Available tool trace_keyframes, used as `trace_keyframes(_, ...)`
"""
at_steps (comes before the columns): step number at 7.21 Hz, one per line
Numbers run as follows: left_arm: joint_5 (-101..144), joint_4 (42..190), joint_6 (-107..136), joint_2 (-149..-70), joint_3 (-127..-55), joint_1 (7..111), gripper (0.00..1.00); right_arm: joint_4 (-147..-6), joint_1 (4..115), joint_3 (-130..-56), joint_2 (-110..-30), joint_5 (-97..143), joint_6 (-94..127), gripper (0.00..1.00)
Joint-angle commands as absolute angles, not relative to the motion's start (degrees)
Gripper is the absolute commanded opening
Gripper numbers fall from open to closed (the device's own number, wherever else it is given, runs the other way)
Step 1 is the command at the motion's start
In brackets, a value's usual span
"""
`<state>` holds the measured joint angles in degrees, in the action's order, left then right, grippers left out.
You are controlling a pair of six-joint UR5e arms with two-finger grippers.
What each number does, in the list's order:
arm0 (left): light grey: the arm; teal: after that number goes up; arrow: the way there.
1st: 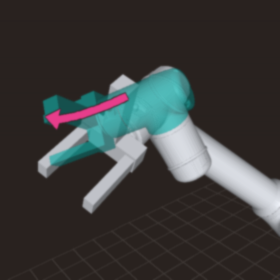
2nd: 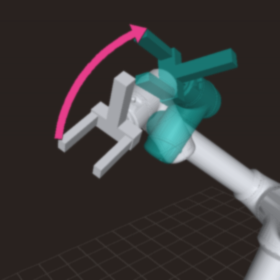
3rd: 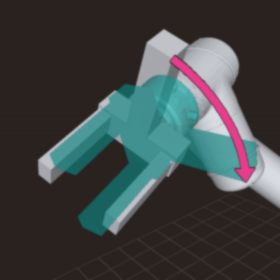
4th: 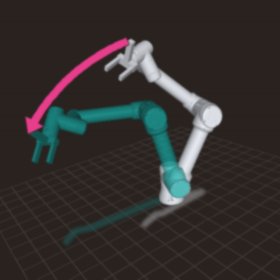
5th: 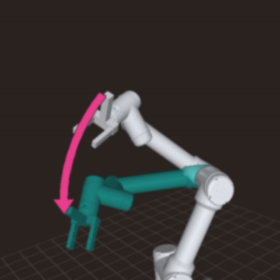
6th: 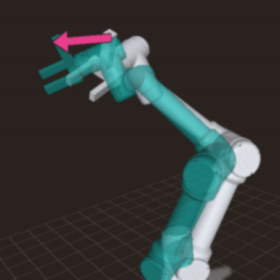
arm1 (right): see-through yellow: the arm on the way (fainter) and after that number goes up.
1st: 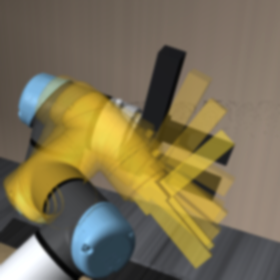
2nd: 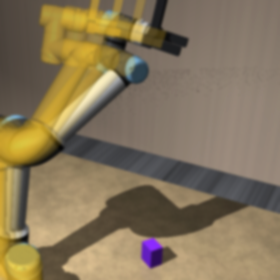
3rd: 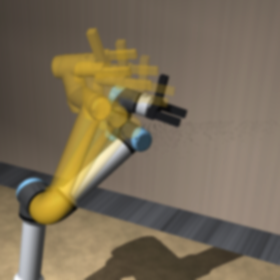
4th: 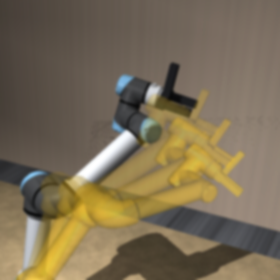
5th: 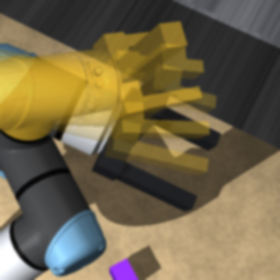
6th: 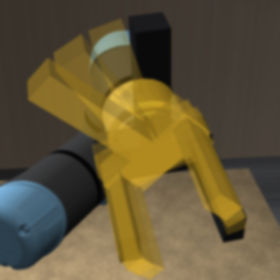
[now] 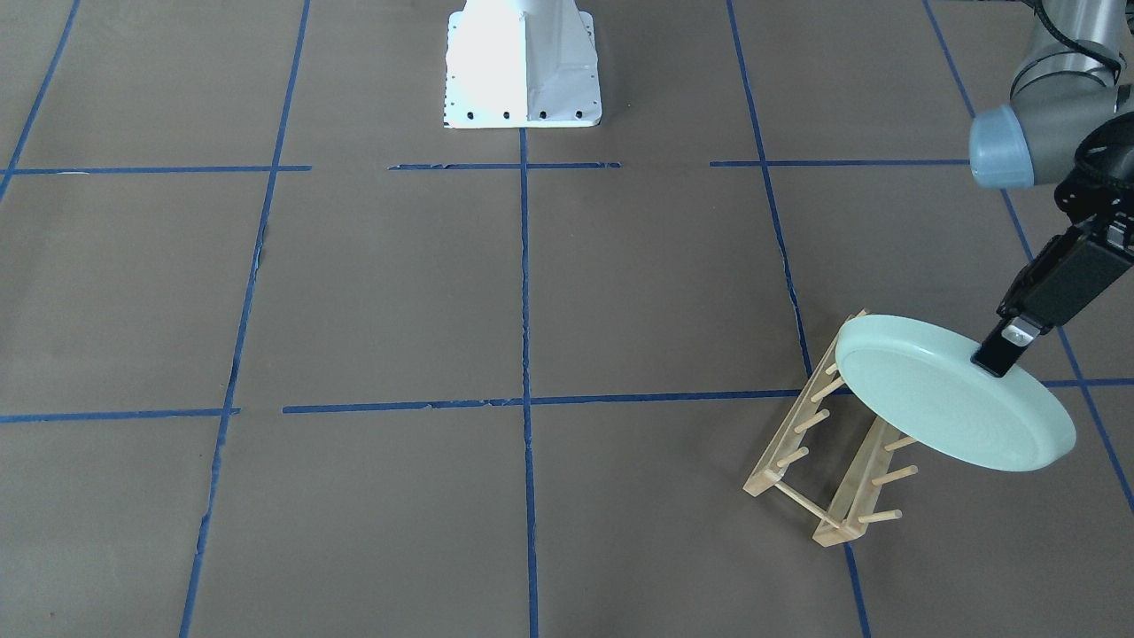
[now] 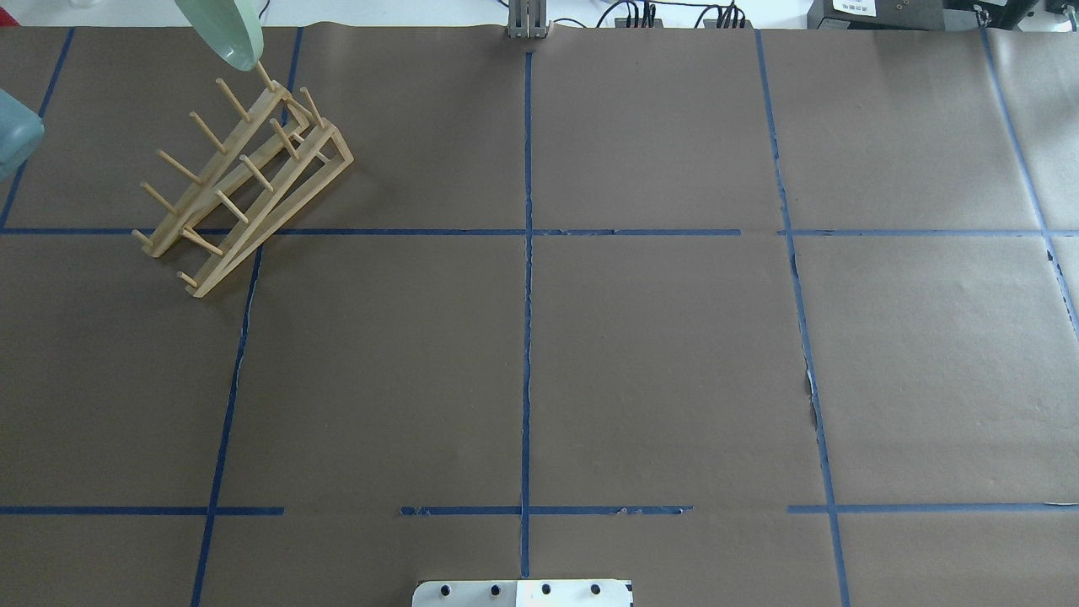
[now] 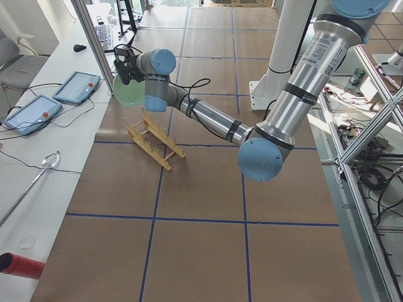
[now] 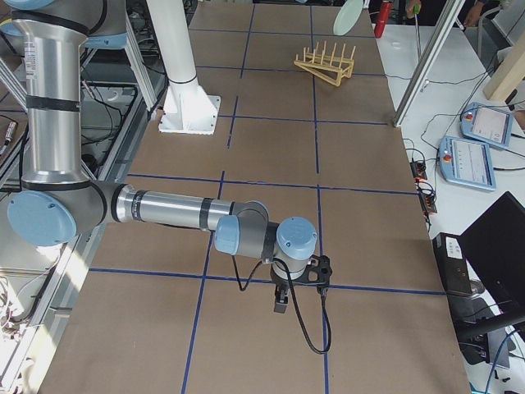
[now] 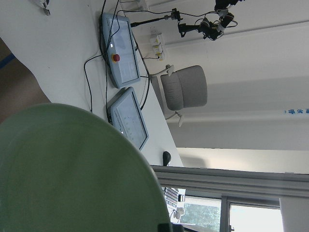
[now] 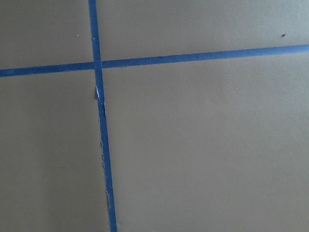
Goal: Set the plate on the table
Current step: 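Lift the green plate up out of the wooden rack with the left gripper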
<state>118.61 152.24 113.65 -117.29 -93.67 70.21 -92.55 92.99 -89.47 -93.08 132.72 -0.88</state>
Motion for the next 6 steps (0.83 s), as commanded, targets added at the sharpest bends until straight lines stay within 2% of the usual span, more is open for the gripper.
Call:
trace_keyframes(1, 118.3, 136.1, 105.4, -118.91, -102.19, 69.79, 0.0, -92.55, 92.99, -89.47, -93.08, 132.71, -0.88, 1.0)
trace_keyframes(4, 117.6, 117.05, 95.66, -123.47, -110.01, 63.66, 0.0, -92.55, 92.99, -89.47, -93.08, 132.71, -0.88, 1.0)
trace_keyframes(6, 107.47, 104.47, 88.79, -124.01, -115.29, 53.15, 0.0, -92.55, 92.99, -89.47, -93.08, 132.71, -0.88, 1.0)
